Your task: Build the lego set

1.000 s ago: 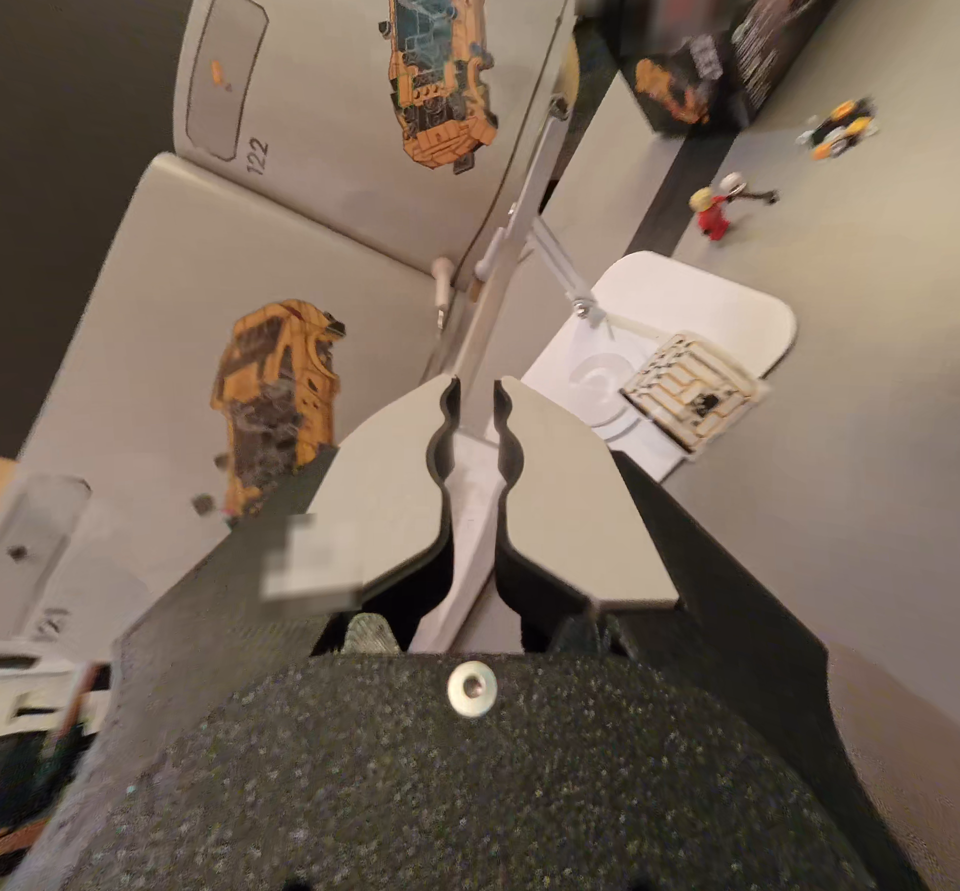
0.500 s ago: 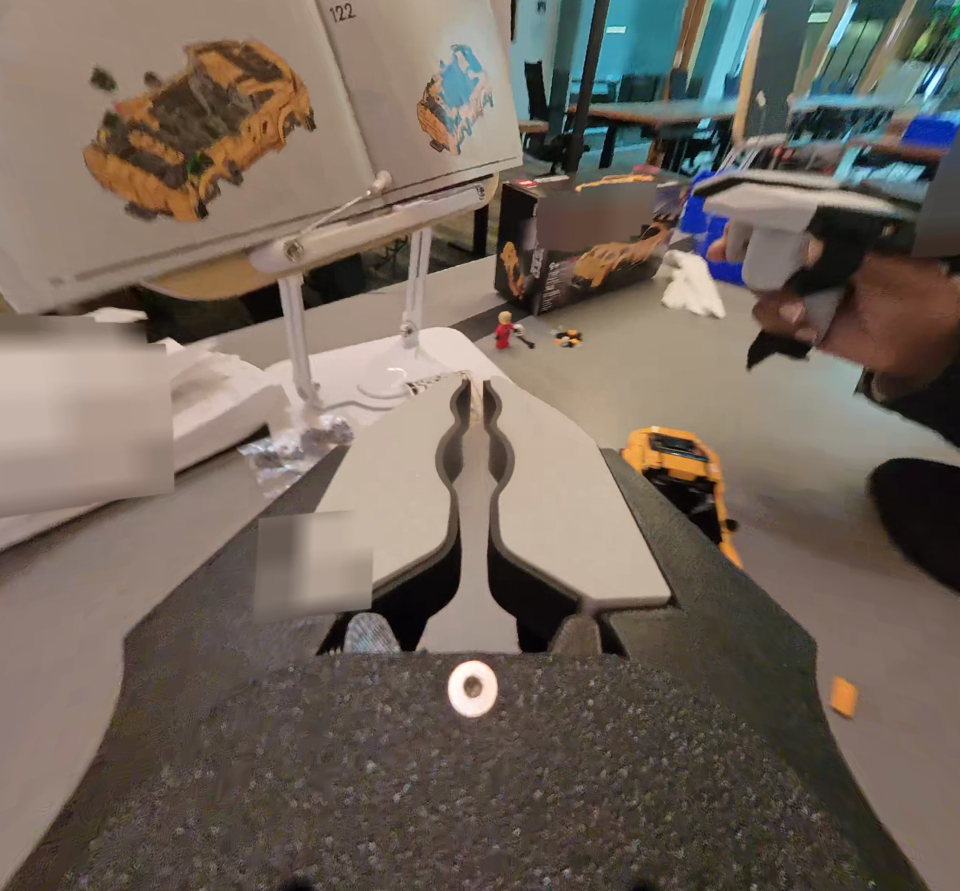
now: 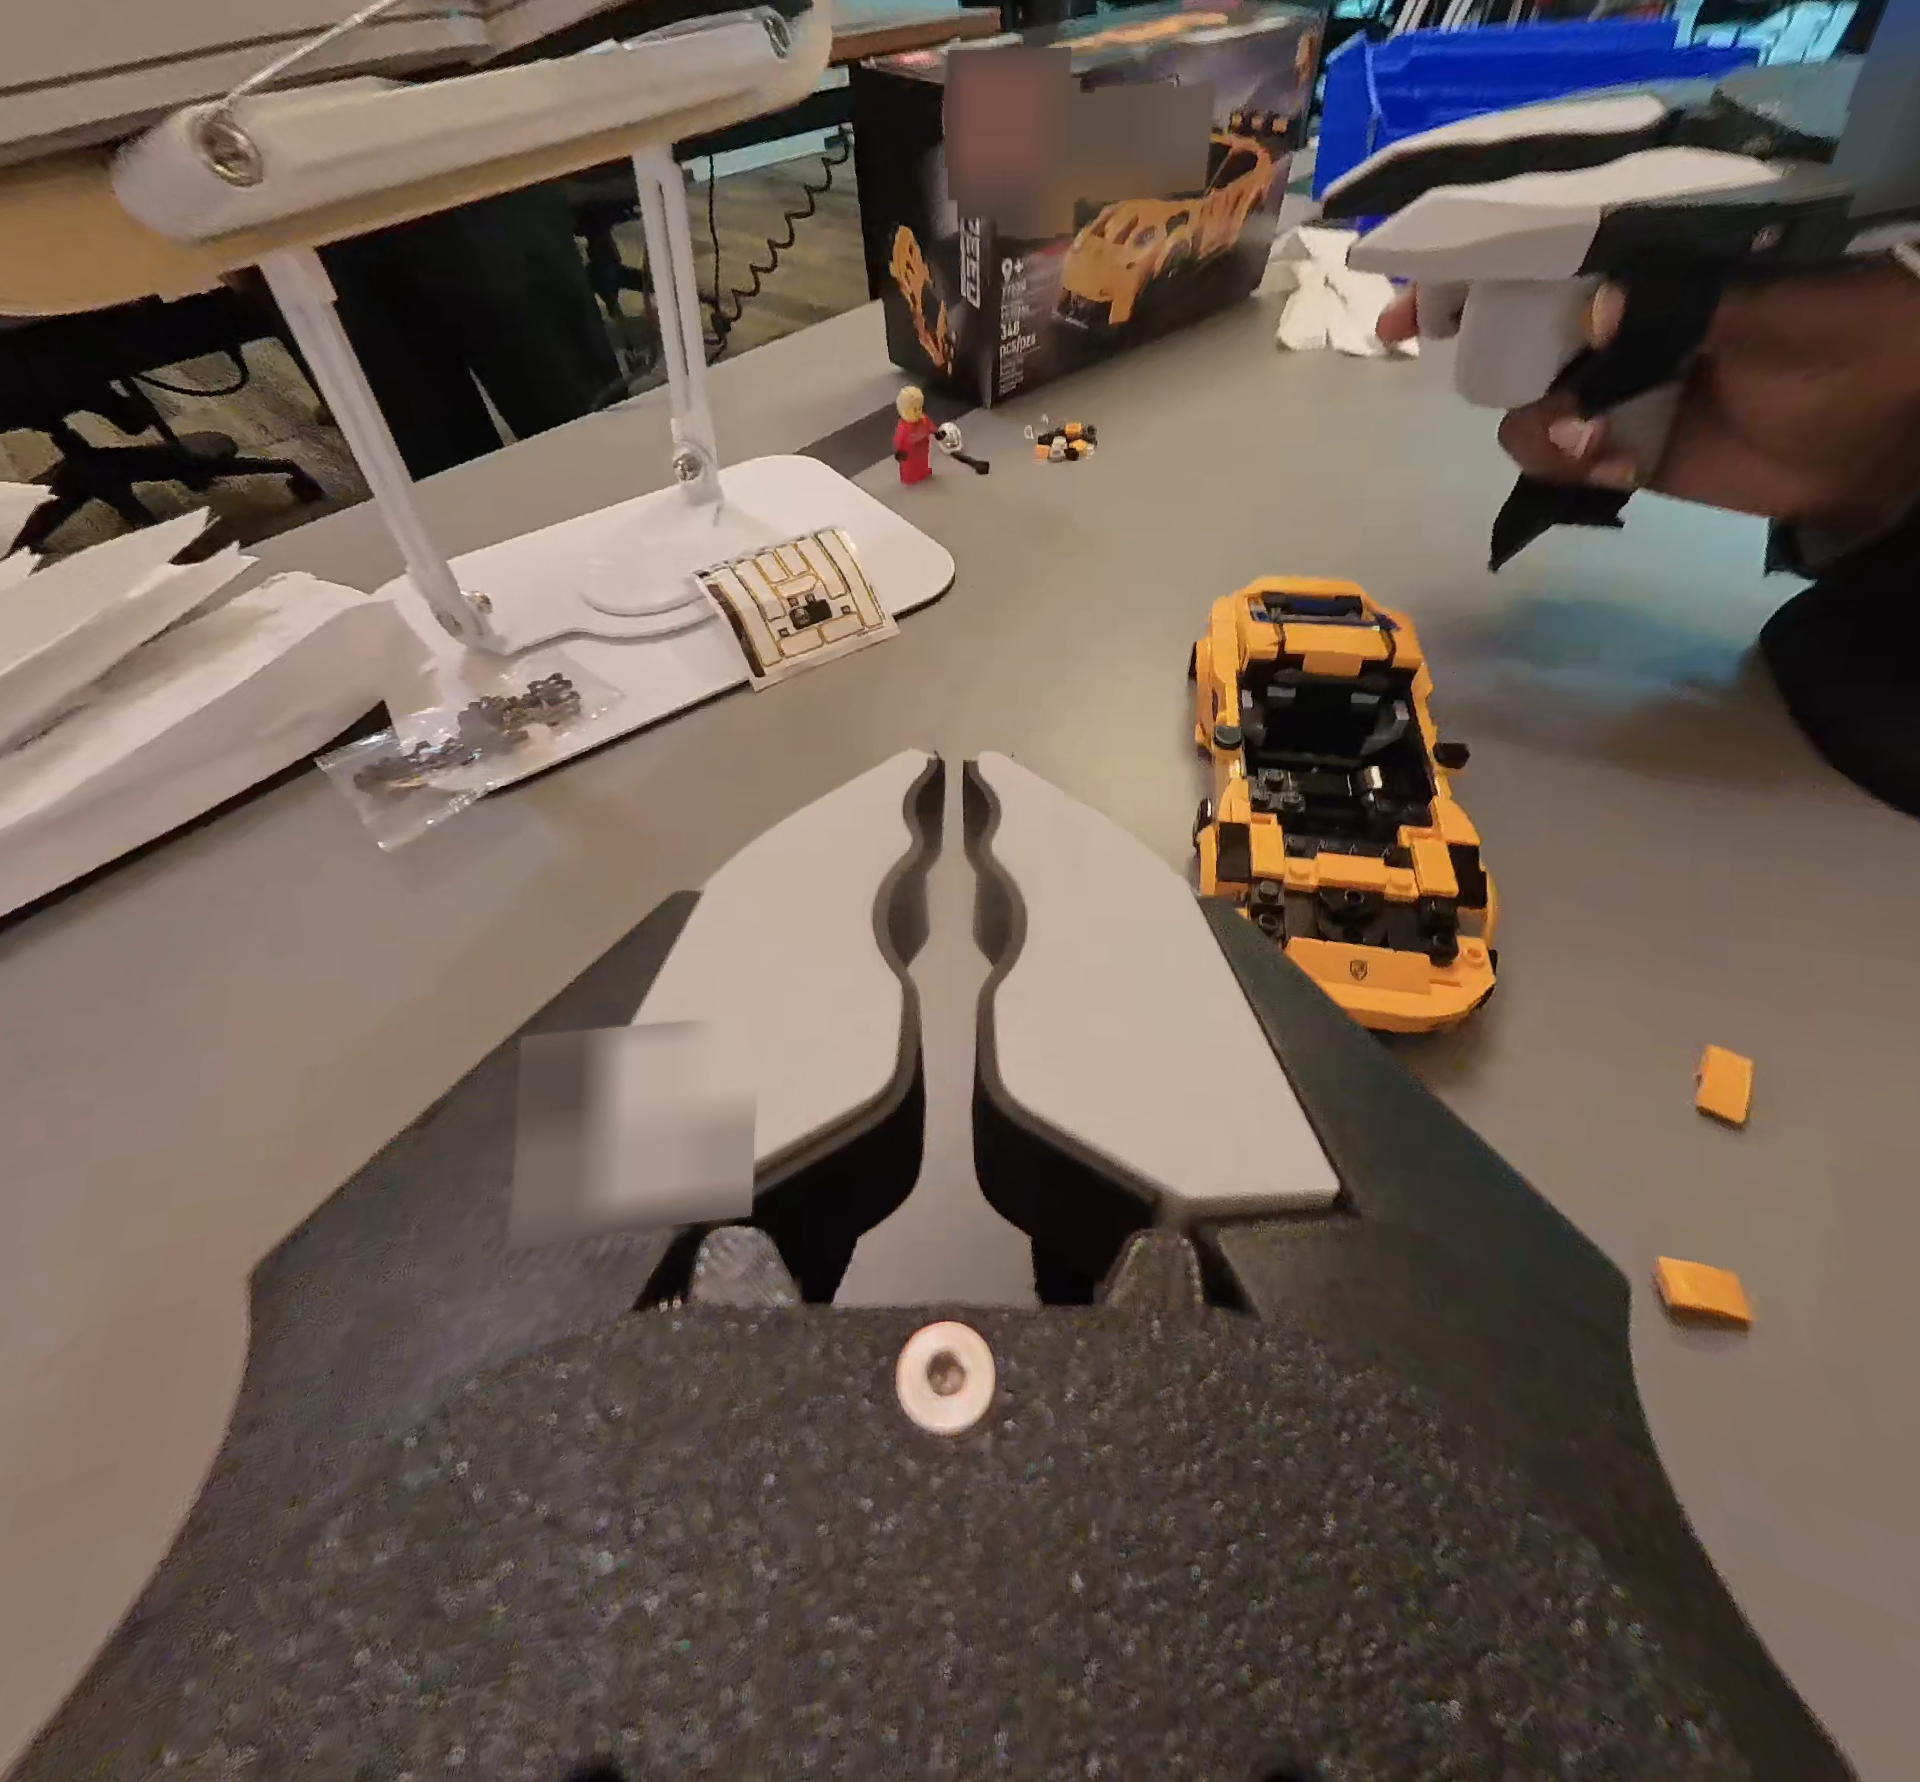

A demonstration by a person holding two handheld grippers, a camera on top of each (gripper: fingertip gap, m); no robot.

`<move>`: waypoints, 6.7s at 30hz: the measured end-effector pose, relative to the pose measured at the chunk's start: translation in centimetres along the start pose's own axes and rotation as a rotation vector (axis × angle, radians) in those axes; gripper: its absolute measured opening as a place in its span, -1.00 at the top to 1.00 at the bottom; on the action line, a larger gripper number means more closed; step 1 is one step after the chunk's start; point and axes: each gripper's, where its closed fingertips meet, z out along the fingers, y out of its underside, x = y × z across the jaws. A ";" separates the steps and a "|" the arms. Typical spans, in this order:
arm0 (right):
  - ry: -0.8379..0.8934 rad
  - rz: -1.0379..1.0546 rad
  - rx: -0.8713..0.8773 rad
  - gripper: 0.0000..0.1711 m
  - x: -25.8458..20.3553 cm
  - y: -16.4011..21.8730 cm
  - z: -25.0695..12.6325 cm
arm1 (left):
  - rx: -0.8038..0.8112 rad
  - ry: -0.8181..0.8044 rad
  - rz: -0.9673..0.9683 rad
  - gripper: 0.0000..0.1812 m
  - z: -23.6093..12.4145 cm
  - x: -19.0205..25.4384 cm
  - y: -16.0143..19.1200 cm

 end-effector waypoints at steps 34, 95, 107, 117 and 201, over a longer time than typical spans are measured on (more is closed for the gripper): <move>-0.338 -0.298 -0.279 0.56 -5.6 4.8 -1.9 | -0.108 0.187 0.092 0.84 0.9 4.0 2.0; -0.327 -0.363 -0.303 0.61 -6.2 6.2 -1.6 | -0.100 0.231 0.175 1.00 0.4 5.7 1.2; -0.287 -0.338 -0.231 0.60 -5.8 4.7 -1.5 | 0.007 0.128 0.102 1.00 -0.3 3.3 -0.8; -0.290 -0.355 -0.247 0.66 -6.0 5.0 -1.4 | 0.001 0.119 0.115 1.00 -0.3 3.2 -0.6; -1.031 0.047 0.284 0.93 -10.0 -23.1 14.7 | 0.338 -0.117 -0.354 0.96 7.5 -17.5 -14.3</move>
